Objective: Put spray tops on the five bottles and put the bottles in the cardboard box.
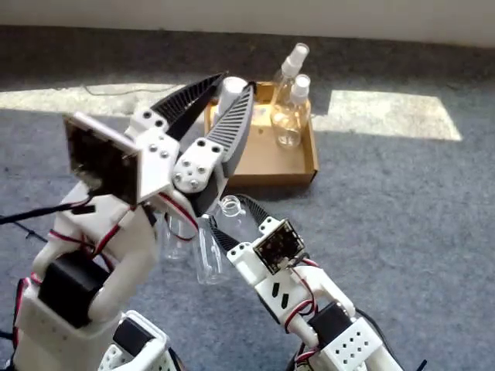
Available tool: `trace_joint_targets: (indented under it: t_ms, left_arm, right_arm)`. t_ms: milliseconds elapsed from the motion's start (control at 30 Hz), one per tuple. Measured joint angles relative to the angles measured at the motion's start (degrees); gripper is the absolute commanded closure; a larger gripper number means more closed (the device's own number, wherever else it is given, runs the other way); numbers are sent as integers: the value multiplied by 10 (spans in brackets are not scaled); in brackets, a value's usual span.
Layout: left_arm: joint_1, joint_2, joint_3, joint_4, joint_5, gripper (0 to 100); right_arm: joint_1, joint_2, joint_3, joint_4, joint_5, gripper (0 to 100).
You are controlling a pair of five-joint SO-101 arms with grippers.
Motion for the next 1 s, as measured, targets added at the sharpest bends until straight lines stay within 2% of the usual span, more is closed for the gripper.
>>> trace_joint_targets:
  t_ms: [667,1000]
  left_arm:
    - [1,114,3,-23,0,996]
    - [2,128,3,-29,-11,996]
  right_arm:
    - [0,0,0,0,0,993]
    - [0,0,0,0,0,993]
